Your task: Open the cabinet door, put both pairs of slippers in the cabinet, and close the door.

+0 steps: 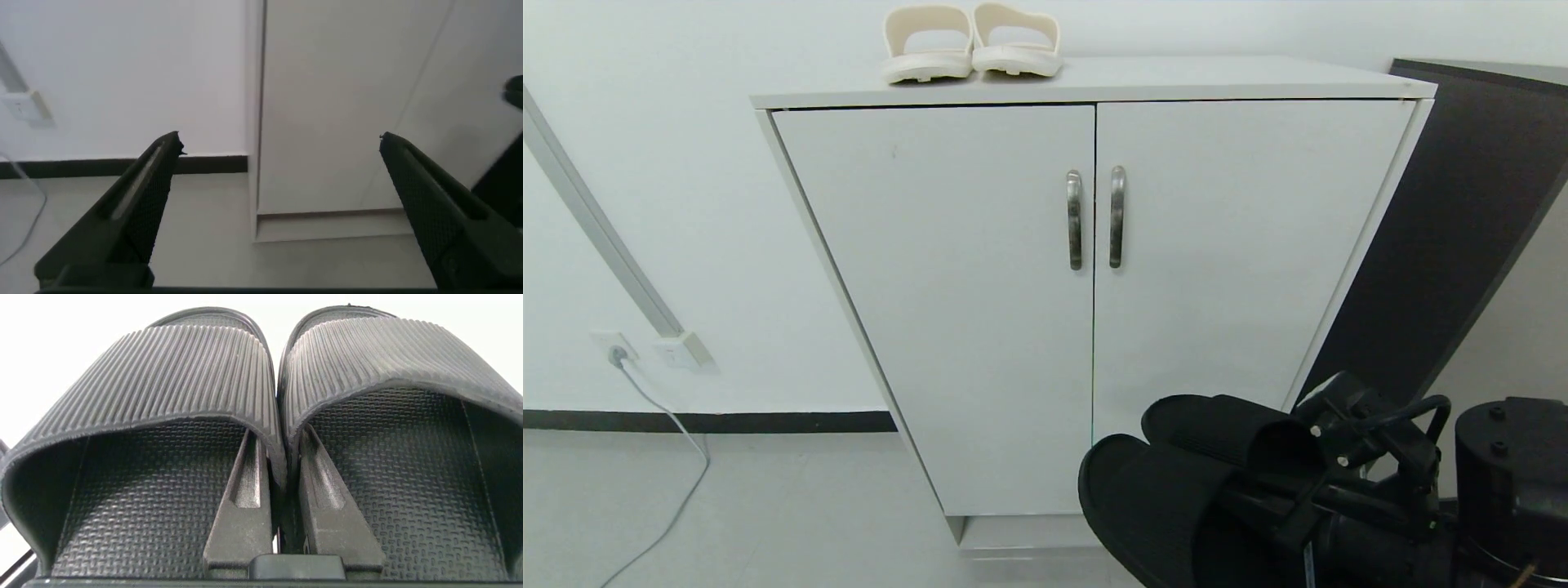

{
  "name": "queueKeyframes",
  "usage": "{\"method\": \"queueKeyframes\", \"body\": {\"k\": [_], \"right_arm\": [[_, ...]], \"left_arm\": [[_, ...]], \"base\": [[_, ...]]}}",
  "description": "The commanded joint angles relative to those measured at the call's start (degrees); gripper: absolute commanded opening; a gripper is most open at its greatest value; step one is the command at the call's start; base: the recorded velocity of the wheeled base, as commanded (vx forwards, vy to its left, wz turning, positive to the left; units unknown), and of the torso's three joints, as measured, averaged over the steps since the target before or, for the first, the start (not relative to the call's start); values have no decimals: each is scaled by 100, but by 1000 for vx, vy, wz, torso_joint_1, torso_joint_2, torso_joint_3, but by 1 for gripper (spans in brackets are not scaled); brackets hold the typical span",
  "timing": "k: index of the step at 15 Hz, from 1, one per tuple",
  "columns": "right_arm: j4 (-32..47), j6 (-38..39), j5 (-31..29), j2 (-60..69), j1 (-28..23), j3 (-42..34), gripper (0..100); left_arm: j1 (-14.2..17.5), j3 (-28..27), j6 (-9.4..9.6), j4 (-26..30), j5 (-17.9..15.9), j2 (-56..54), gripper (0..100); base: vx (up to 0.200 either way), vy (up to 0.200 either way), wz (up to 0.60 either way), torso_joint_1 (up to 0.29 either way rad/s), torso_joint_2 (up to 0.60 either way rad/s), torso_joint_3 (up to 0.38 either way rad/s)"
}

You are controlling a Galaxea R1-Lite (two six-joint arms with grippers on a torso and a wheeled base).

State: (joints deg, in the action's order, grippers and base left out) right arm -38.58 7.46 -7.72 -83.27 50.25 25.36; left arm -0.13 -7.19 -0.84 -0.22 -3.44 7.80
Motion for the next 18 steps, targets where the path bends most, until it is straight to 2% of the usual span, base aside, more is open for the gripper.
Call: {"method": "queueKeyframes", "body": {"k": [1,2,3,4,6,8,10,11,13,14,15,16,17,18], "right_arm": [[0,1,-2,-31,-6,-13,0],[0,1,-2,-22,-6,-13,0],[0,1,-2,-13,2,-4,0],[0,1,-2,-22,2,-4,0],[0,1,-2,-22,2,-4,0],[0,1,7,-31,2,-13,0],[9,1,7,-40,2,-4,0],[9,1,7,-40,11,-4,0],[0,10,7,-49,2,-4,0],[0,10,7,-57,2,-4,0],[0,10,7,-75,2,-4,0],[0,10,7,-119,2,-4,0],[0,10,7,-136,11,-4,0],[0,10,7,-136,11,-4,0]], "left_arm": [[-22,-502,-83,-224,-535,1303,100],[-22,-432,-92,-330,-676,1426,100],[-22,-318,-92,-602,-1045,1672,100],[-22,-388,-92,-751,-1124,1839,100],[-22,-731,-65,-1024,-1221,2331,100],[-31,-1241,-65,-1156,-1520,3061,100],[-206,-1627,-65,-1419,-1880,3702,100],[-760,-1759,-65,-1710,-2100,4194,100],[-1692,-1909,-92,-2342,-2056,4985,100],[-2034,-2005,-109,-2641,-1924,5302,100],[-2210,-2084,-144,-2764,-1810,5469,100],[-2667,-2418,-347,-2931,-1502,5838,100],[-2931,-2665,-470,-2949,-1423,6040,100],[-3080,-2937,-496,-2949,-1379,6242,100]], "base": [[0,0,0,0,0,0],[0,0,0,0,0,0],[0,0,0,0,0,0],[0,0,0,0,0,0],[0,0,0,0,0,0],[0,0,0,0,0,0],[0,0,0,0,0,0],[0,0,0,0,0,0],[0,0,0,0,0,0],[0,0,0,0,0,0],[0,0,0,0,0,0],[0,0,0,0,0,0],[0,0,0,0,0,0],[0,0,0,0,0,0]]}}
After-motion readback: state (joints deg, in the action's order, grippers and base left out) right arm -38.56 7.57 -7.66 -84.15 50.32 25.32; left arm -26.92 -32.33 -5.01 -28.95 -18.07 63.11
